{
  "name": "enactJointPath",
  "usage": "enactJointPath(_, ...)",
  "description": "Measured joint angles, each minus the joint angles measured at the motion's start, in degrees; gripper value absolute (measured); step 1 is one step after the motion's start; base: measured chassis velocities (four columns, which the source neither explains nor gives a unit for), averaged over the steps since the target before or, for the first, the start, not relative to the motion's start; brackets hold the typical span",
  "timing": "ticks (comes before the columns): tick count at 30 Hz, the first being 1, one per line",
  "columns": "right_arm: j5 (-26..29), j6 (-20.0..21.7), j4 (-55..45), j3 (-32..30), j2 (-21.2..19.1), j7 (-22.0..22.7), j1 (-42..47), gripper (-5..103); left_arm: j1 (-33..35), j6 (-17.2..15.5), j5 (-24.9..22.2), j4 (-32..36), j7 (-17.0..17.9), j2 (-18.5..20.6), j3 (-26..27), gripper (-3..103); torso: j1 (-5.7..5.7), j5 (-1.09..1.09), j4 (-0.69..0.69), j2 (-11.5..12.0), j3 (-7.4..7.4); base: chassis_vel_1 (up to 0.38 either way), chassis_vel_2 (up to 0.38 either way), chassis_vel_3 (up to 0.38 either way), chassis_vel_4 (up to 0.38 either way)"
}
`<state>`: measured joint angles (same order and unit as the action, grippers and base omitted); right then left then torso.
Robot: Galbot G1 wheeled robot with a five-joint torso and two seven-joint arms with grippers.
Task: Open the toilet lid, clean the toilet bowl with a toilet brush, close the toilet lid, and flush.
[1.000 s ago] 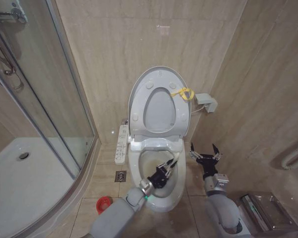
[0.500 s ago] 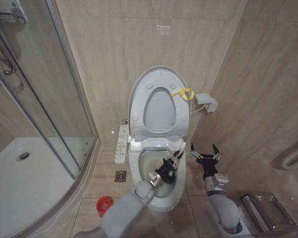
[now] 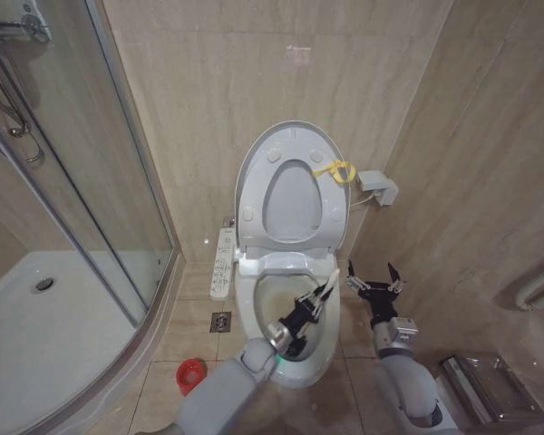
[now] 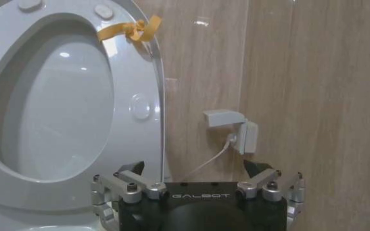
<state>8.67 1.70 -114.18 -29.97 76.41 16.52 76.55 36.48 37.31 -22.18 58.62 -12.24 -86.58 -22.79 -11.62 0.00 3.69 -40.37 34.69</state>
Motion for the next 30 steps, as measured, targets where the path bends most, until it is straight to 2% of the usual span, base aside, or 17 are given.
enactJointPath(4, 0.0, 0.0, 0.0, 0.0, 0.0, 0.0, 0.0, 100, 0.0, 0.25, 0.19, -2.06, 0.0, -1.41, -0.06, 16, 0.0, 0.0, 0.01, 0.0, 0.0, 0.0, 0.0, 0.0, 0.0)
enactJointPath(6, 0.0, 0.0, 0.0, 0.0, 0.0, 0.01, 0.0, 100, 0.58, 0.84, 1.08, -4.52, -0.46, -1.31, -0.24, 16, 0.0, 0.0, -0.03, 0.0, 0.01, 0.0, 0.0, 0.0, 0.0)
enactJointPath(10, 0.0, 0.0, 0.0, 0.0, 0.0, 0.0, 0.0, 100, 1.38, 1.47, 1.5, -5.72, -1.06, 0.21, -0.48, 16, 0.0, -0.02, -0.03, 0.0, -0.01, 0.0, 0.0, 0.0, 0.0)
enactJointPath(15, 0.01, 0.0, 0.0, 0.0, 0.0, 0.01, 0.0, 100, 0.14, 0.74, 1.37, -3.58, -1.22, 2.32, 0.1, 16, 0.0, 0.02, -0.04, 0.0, 0.0, 0.0, 0.0, 0.0, 0.0)
enactJointPath(21, 0.0, 0.0, 0.0, 0.0, 0.0, 0.01, 0.0, 100, -1.38, 0.45, 0.37, -2.43, -0.77, 0.98, 0.39, 16, 0.0, 0.01, -0.01, 0.0, 0.0, 0.0, 0.0, 0.0, 0.0)
enactJointPath(25, 0.0, 0.0, 0.0, 0.0, 0.0, 0.0, 0.0, 100, 1.27, 1.48, 1.29, -6.1, -1.34, -0.24, 0.06, 16, 0.0, -0.01, -0.02, 0.0, 0.0, 0.0, 0.0, 0.0, 0.0)
enactJointPath(30, 0.0, 0.0, 0.0, 0.0, 0.0, 0.0, 0.0, 100, 2.66, 2.1, 1.5, -6.51, -2.0, 0.07, 0.13, 16, 0.01, -0.04, 0.01, -0.01, -0.02, 0.0, 0.0, 0.0, 0.0)
